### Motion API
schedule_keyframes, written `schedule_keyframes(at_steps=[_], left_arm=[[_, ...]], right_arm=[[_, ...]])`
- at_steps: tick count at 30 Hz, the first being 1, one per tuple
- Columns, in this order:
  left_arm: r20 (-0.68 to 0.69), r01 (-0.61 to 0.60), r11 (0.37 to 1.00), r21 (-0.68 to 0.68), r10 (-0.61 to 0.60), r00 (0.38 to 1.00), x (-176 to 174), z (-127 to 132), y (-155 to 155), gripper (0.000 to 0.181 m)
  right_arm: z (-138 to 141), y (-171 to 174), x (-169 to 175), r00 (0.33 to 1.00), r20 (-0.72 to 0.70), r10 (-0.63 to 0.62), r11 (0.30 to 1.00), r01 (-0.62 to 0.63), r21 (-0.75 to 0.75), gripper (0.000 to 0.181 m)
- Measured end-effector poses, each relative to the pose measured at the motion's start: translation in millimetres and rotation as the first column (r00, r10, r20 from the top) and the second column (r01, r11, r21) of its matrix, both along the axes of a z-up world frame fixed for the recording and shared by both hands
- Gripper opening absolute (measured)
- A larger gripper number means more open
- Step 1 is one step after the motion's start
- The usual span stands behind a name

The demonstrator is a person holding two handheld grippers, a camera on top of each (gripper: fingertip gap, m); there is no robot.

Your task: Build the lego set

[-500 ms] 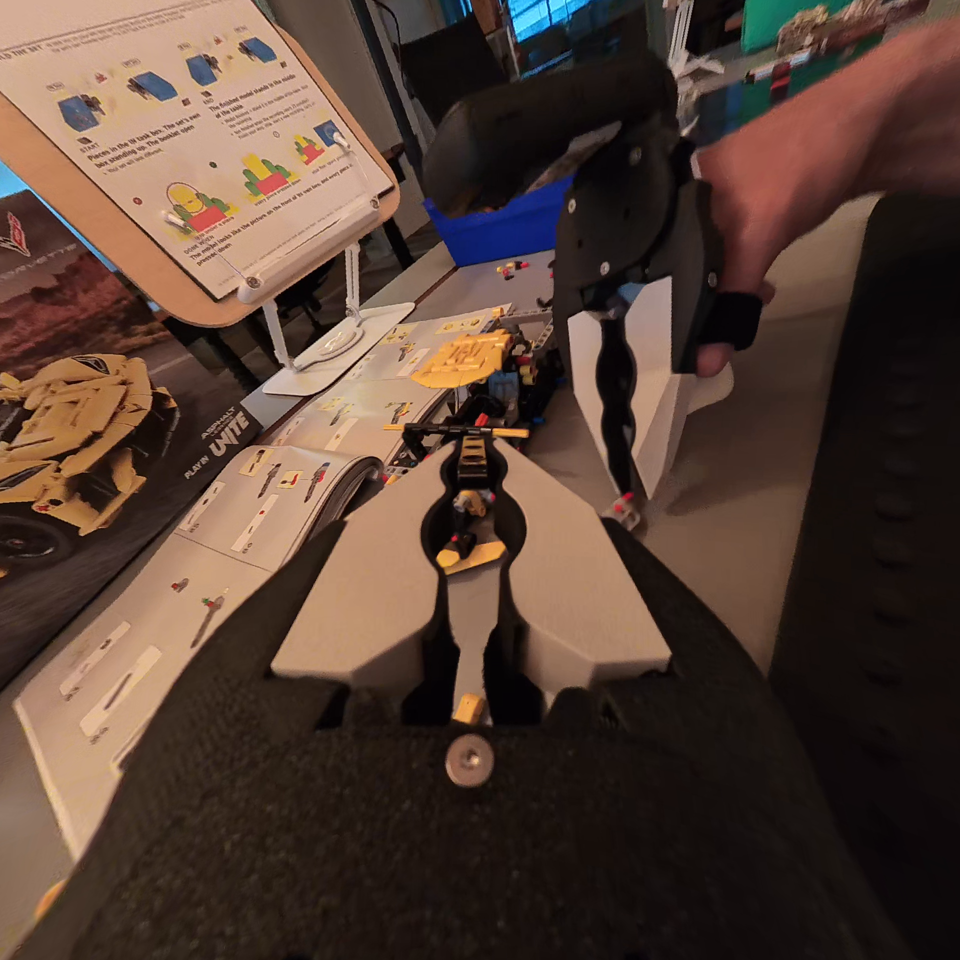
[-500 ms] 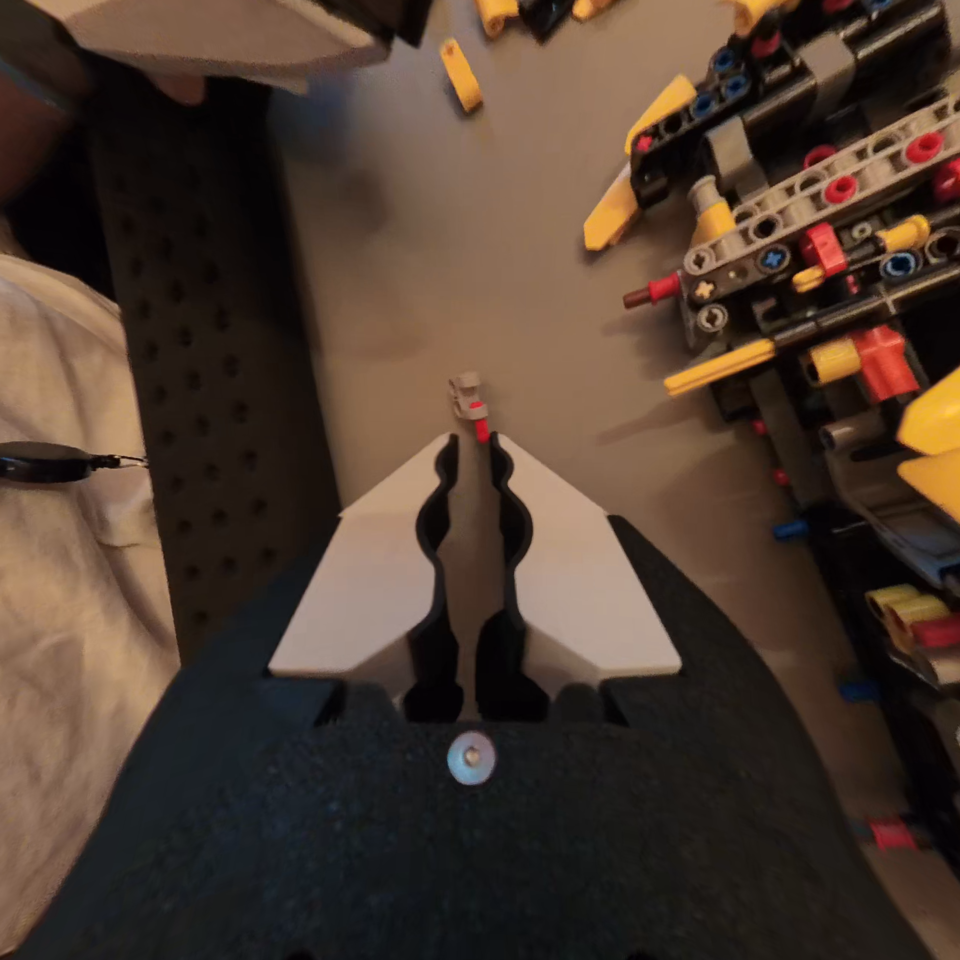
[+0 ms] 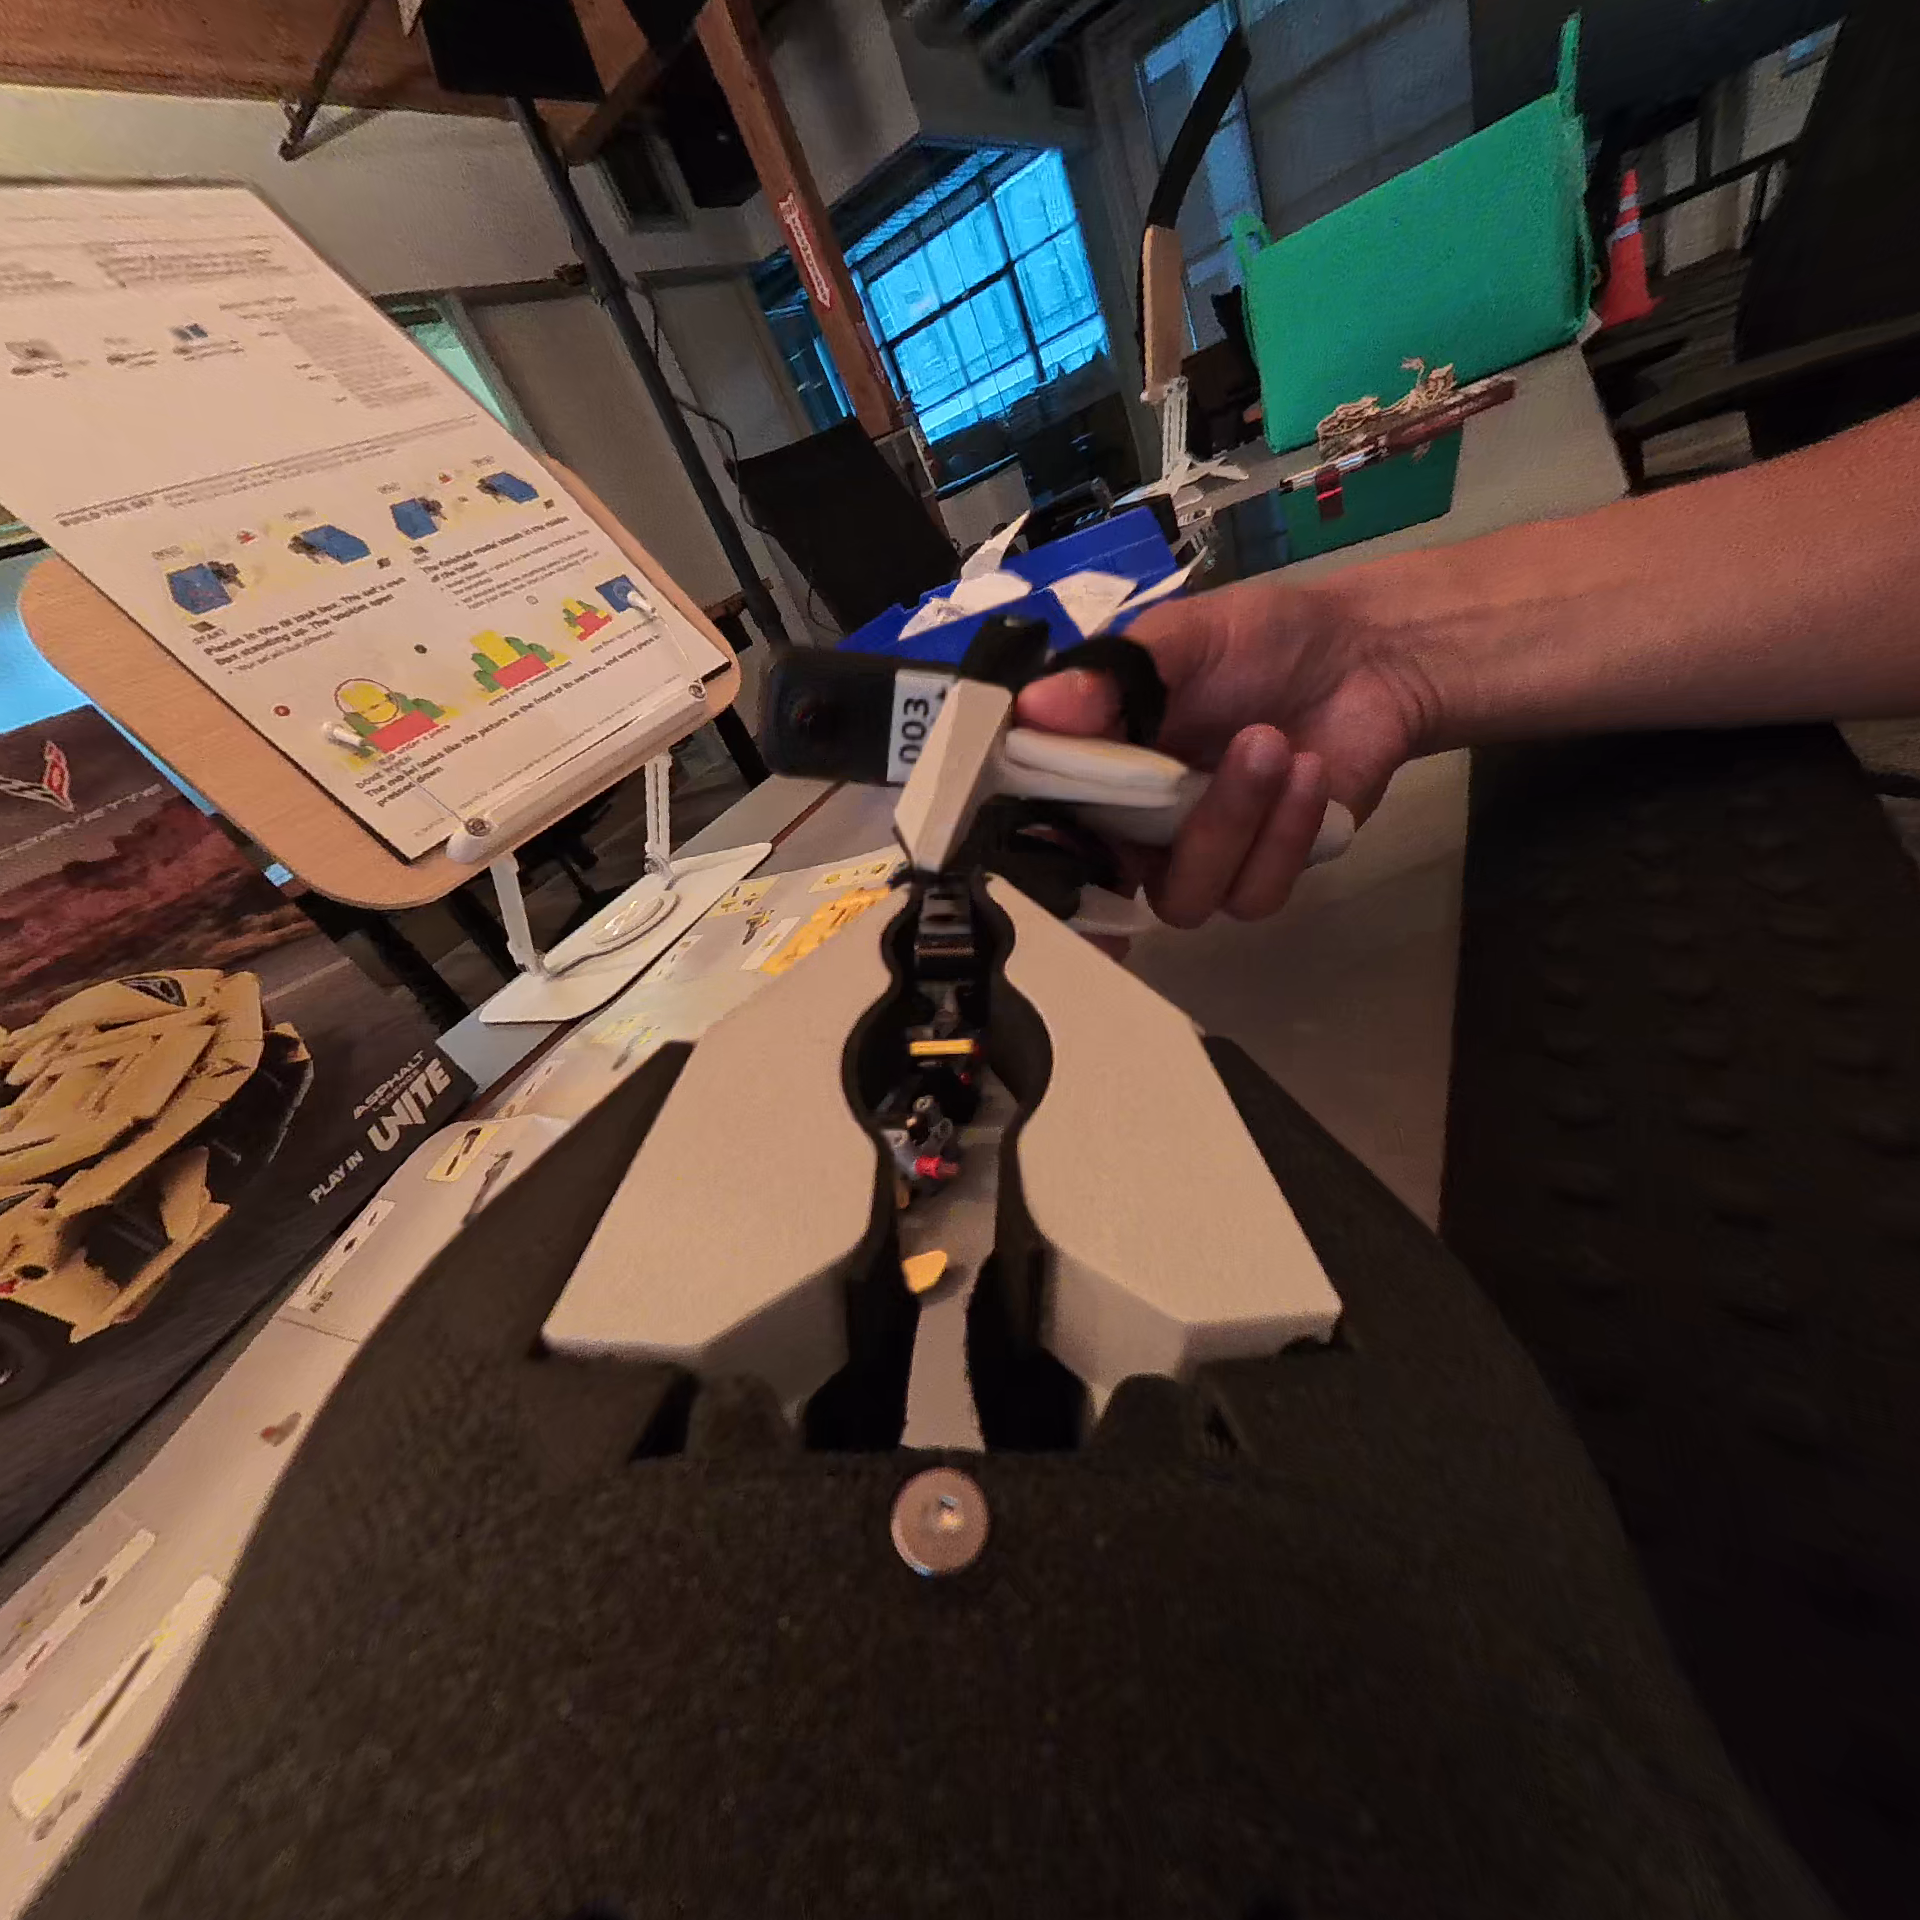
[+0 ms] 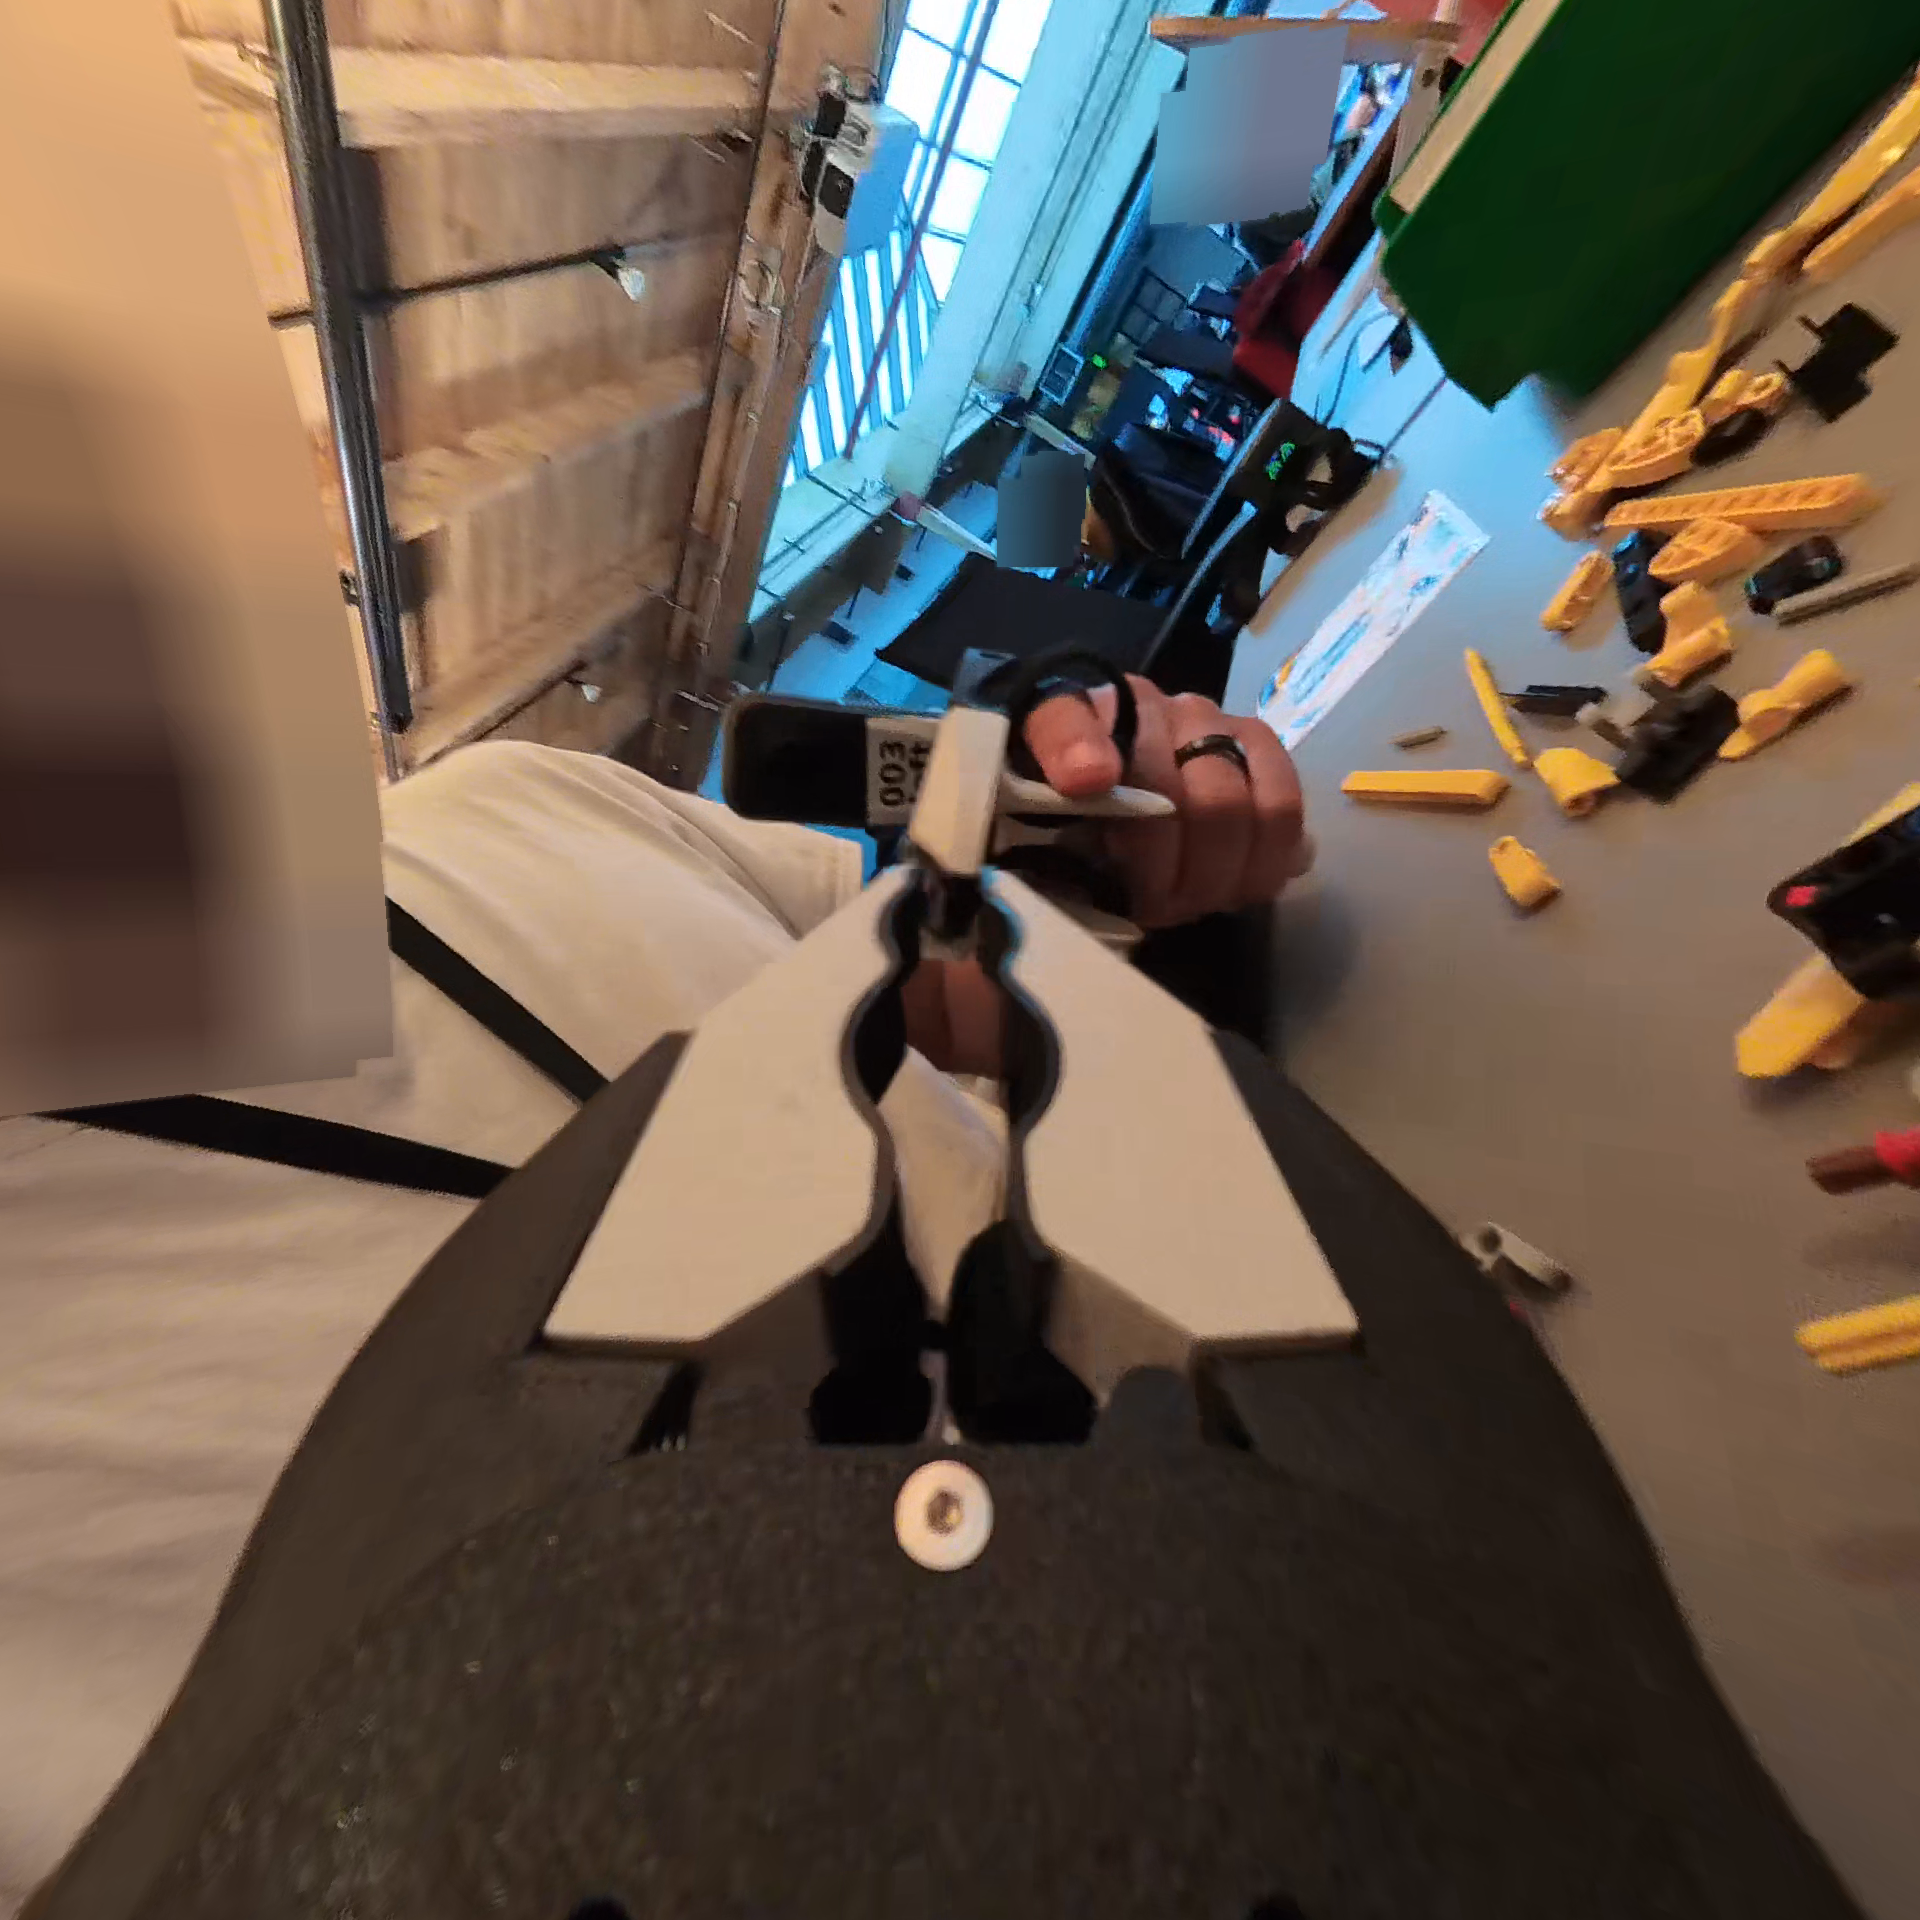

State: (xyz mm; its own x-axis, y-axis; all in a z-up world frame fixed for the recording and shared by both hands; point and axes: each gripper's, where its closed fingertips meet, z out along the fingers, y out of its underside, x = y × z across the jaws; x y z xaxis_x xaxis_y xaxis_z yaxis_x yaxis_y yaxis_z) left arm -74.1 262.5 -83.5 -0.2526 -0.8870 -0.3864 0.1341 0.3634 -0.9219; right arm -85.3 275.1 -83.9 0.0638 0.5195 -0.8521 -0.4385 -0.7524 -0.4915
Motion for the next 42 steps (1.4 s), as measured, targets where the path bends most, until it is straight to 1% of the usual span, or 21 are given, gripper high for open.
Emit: schedule_keyframes(at_steps=[2, 4, 5, 8, 11, 16, 22, 25, 30, 34, 38, 40, 41, 42], left_arm=[[-0.006, 0.011, 1.000, -0.010, -0.011, 1.000, -1, 0, -2, 0.007], [-0.028, 0.003, 1.000, -0.006, -0.003, 1.000, 1, -3, -2, 0.007], [-0.027, 0.002, 1.000, -0.010, -0.003, 1.000, 1, -2, -2, 0.008], [0.013, 0.026, 0.998, -0.057, -0.025, 1.000, -3, 7, -3, 0.007], [0.021, 0.064, 0.993, -0.100, -0.063, 0.998, -4, 10, -6, 0.007], [0.007, 0.052, 0.994, -0.096, -0.051, 0.999, -3, 7, -5, 0.008], [-0.064, 0.026, 0.995, -0.095, -0.032, 0.997, 2, -5, -1, 0.012], [-0.074, 0.034, 0.995, -0.089, -0.041, 0.996, 2, -7, -3, 0.007], [-0.090, 0.038, 0.996, -0.086, -0.046, 0.995, 2, -10, -3, 0.008], [-0.102, 0.005, 0.999, -0.039, -0.009, 0.995, 5, -15, 0, 0.008], [-0.095, 0.026, 0.999, -0.044, -0.030, 0.995, 3, -14, -2, 0.007], [-0.103, 0.012, 0.999, -0.036, -0.016, 0.995, 3, -15, 2, 0.007], [-0.103, -0.019, 0.999, -0.035, 0.015, 0.995, 4, -15, 8, 0.007], [-0.109, -0.042, 0.998, -0.042, 0.037, 0.993, 4, -15, 14, 0.007]], right_arm=[[-1, -3, -1, 0.999, -0.022, 0.030, 0.999, -0.030, -0.010, 0.007], [-5, -2, 1, 1.000, -0.023, 0.022, 0.999, -0.022, -0.024, 0.006], [-5, -3, 3, 0.999, -0.046, 0.027, 0.999, -0.029, -0.035, 0.006], [-5, -5, 12, 0.995, -0.101, 0.022, 0.998, -0.028, -0.053, 0.006], [-3, -8, 12, 0.989, -0.142, 0.044, 0.997, -0.051, -0.050, 0.006], [-5, -6, 12, 0.982, -0.184, 0.049, 0.996, -0.062, -0.065, 0.006], [-9, -6, 13, 0.994, -0.108, 0.032, 0.997, -0.039, -0.063, 0.006], [-15, -5, 13, 0.998, -0.068, 0.018, 0.997, -0.023, -0.073, 0.006], [-16, -5, 13, 0.997, -0.072, 0.012, 0.996, -0.018, -0.084, 0.006], [-16, -4, 15, 0.998, -0.069, 0.007, 0.996, -0.013, -0.088, 0.006], [-17, -5, 13, 0.998, -0.065, 0.011, 0.996, -0.017, -0.087, 0.007], [-19, -3, 14, 1.000, -0.008, -0.020, 0.998, 0.020, -0.064, 0.007], [-23, -2, 17, 0.996, 0.068, -0.058, 0.998, 0.060, -0.032, 0.015], [-30, -1, 22, 0.976, 0.189, -0.106, 0.994, 0.108, -0.002, 0.025]])
